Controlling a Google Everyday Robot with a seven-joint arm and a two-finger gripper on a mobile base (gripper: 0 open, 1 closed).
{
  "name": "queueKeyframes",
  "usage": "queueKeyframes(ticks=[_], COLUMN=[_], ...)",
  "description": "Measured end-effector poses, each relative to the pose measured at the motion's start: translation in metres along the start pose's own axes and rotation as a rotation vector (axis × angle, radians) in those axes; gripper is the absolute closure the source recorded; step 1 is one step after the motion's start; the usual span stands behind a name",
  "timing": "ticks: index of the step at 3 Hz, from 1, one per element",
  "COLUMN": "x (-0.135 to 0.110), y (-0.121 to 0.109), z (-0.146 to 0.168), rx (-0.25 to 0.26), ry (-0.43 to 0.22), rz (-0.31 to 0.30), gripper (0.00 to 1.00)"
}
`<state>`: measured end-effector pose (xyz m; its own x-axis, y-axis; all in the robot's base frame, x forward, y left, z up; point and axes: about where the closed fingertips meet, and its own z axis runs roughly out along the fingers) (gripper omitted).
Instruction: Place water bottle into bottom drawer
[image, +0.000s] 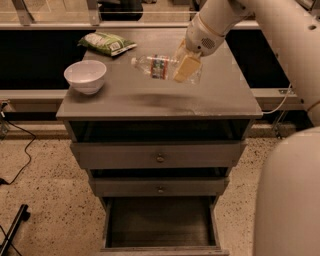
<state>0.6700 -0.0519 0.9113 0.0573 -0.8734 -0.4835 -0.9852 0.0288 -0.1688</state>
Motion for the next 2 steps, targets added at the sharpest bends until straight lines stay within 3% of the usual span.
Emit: queueKeyframes(ticks=[1,2], x=[0.017,0.048], y=[0.038,0.079], z=[-0.040,-0.063], rx=[0.081,0.151], ry=[0.056,0.103], rz=[-0.076,-0.069], gripper=[1.00,1.00])
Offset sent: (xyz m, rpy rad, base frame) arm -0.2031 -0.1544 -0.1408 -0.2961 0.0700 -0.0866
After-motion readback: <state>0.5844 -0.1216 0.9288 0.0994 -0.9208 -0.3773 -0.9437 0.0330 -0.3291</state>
